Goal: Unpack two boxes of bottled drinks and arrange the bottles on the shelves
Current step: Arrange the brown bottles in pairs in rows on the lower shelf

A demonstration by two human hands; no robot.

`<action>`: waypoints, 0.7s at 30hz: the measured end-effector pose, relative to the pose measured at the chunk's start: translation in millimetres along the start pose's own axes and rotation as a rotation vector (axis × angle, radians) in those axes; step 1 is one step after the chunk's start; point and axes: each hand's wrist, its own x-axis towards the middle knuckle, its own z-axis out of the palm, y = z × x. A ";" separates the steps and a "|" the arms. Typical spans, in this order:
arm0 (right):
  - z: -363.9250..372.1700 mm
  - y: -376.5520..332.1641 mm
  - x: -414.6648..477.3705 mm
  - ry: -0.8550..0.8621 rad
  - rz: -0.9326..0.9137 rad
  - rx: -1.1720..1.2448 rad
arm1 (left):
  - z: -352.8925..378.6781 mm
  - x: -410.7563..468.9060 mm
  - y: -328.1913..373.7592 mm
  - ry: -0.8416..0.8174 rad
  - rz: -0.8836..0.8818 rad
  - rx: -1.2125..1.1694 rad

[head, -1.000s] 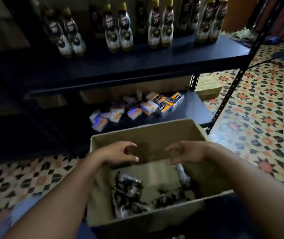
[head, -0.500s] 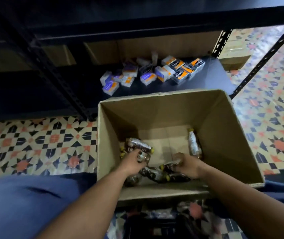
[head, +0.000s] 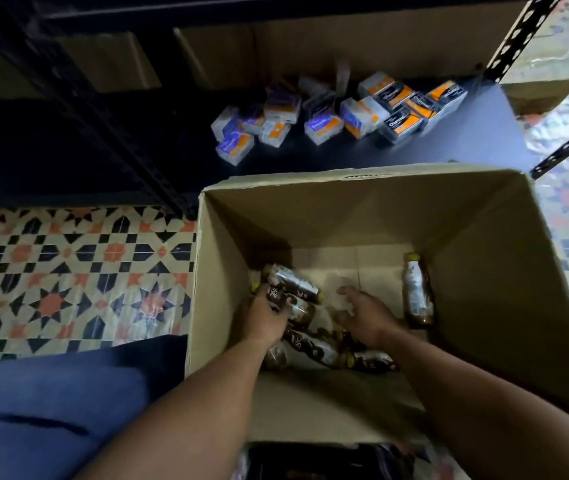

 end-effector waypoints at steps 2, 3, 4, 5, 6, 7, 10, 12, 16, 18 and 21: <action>10.1 0.7 19.7 0.037 -0.014 0.093 | -3.8 -9.2 16.5 0.082 -0.003 -0.021; 16.6 1.8 29.8 0.052 -0.017 0.119 | -4.1 -10.4 23.3 0.132 -0.005 -0.017; 24.3 4.3 41.5 0.055 -0.019 0.146 | -3.3 -7.2 26.8 0.177 -0.011 -0.005; 30.6 5.5 52.1 0.042 -0.021 0.157 | -2.1 -1.0 28.4 0.210 -0.014 -0.003; 36.8 7.7 63.3 0.026 -0.033 0.173 | -0.9 6.5 29.1 0.221 -0.027 -0.016; 42.6 9.6 74.8 0.002 -0.043 0.170 | 2.3 16.3 27.4 0.224 -0.036 -0.036; 54.8 16.8 105.6 -0.086 -0.079 0.198 | 12.2 39.5 25.5 0.219 -0.067 -0.054; 59.1 22.6 120.5 -0.124 -0.093 0.216 | 18.3 48.6 27.6 0.206 -0.104 -0.037; 76.2 28.5 143.9 -0.120 -0.083 0.137 | 23.1 57.6 27.5 0.214 -0.148 0.018; 81.6 26.6 147.6 -0.085 -0.083 0.114 | 26.5 58.4 24.2 0.237 -0.138 0.074; 77.4 25.7 143.0 -0.071 -0.122 0.138 | 35.2 62.1 19.1 0.263 -0.123 0.092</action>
